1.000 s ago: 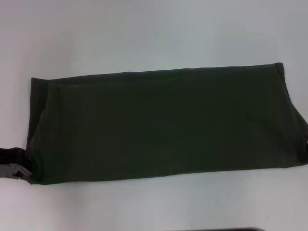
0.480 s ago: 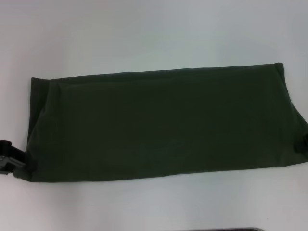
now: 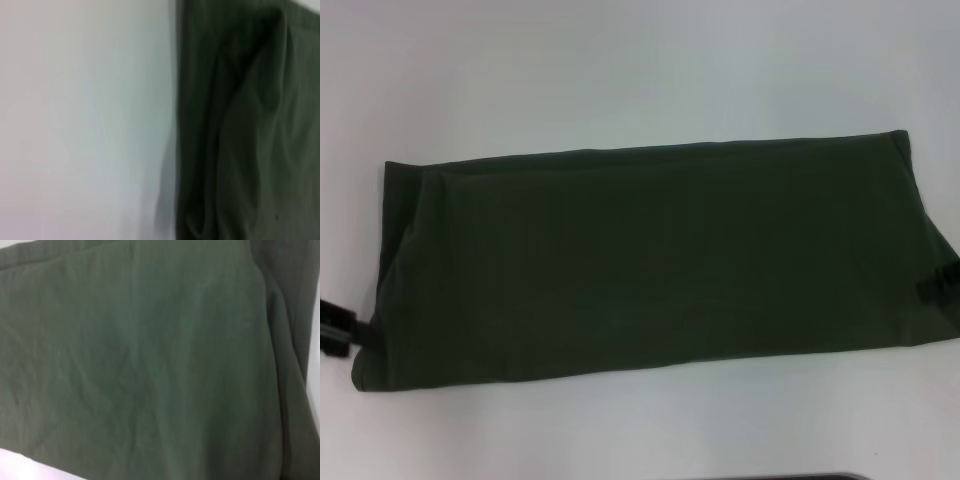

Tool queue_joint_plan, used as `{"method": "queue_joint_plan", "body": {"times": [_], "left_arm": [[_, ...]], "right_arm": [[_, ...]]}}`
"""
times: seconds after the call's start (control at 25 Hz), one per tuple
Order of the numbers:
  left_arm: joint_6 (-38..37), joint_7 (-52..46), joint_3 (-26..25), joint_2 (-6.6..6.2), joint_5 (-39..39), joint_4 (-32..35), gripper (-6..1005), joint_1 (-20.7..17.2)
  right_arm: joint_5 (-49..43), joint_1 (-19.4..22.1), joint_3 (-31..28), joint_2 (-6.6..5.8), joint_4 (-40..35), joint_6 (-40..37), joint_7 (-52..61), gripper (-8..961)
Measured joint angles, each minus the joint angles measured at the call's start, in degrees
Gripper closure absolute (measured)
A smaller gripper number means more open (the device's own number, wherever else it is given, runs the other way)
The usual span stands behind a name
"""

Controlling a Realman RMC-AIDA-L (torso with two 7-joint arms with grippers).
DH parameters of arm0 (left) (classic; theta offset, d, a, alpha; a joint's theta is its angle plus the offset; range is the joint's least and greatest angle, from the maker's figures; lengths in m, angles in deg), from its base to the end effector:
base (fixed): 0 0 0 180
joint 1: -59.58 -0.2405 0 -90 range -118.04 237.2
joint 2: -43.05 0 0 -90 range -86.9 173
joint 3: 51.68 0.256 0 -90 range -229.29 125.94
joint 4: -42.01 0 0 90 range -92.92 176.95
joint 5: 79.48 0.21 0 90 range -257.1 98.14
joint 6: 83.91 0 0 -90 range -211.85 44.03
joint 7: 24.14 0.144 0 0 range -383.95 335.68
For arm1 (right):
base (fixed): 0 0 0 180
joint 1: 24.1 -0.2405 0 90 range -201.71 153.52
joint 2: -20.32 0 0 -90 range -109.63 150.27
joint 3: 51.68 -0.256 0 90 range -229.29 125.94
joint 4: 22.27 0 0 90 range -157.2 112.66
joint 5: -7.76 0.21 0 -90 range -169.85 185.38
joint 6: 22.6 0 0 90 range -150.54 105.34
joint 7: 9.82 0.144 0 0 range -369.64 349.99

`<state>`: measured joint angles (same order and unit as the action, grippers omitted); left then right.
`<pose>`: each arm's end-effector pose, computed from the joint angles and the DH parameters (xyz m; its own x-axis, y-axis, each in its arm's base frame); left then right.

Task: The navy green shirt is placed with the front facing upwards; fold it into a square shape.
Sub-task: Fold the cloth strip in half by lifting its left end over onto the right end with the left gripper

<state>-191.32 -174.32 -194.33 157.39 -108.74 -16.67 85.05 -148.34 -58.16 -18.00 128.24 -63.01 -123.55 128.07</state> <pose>-0.3309 0.2707 0.0780 -0.0490 0.9981 0.0370 0.9845 0.0545 -0.1666 0.3405 0.3020 0.0798 0.1030 -0.9941 0.0327 -0.9772 -0.1073 -0.1835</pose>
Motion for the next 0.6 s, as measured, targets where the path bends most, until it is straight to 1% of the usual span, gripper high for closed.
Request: {"method": "queue_joint_plan", "body": {"times": [0.08,0.16,0.28,0.36,0.44,0.52,0.56,0.6], "left_arm": [[0.62,-0.03,-1.73,0.05,-0.02,-2.07,703,-0.35],[0.93,0.09,-4.54,-0.04,-0.2,-4.08,691,-0.49],[1.08,0.51,-9.34,-0.47,-0.79,-6.95,673,-0.27],[1.4,1.29,-12.84,-0.85,-2.83,-9.07,591,0.0],[1.54,3.57,-16.93,-1.09,-8.57,-10.03,509,0.07],[1.44,8.29,-20.01,-1.01,-18.49,-8.59,427,-0.42],[1.24,12.59,-20.68,-0.6,-25.48,-6.45,414,-1.03],[1.25,15.26,-20.78,-0.36,-29.09,-4.86,401,-1.44]], "right_arm": [[0.14,-0.03,-0.7,-0.02,-0.01,-0.19,-0.09,484],[0.53,-0.04,-1.35,-0.22,-0.07,-0.53,-0.25,384],[1.74,0.07,-2.63,-1.16,-1.3,-1.29,-0.12,234],[3.15,0.34,-4.85,-1.92,-3.48,-1.64,0.27,229],[7.3,0.68,-8.76,-2.49,-5.66,-2.0,0.12,224],[14.54,1.37,-12.44,-2.77,-6.39,-2.68,-1.99,219],[19.44,1.82,-13.58,-2.6,-6.04,-3.18,-3.69,221],[23.8,2.45,-13.95,-2.39,-5.3,-3.1,-5.81,224]]}}
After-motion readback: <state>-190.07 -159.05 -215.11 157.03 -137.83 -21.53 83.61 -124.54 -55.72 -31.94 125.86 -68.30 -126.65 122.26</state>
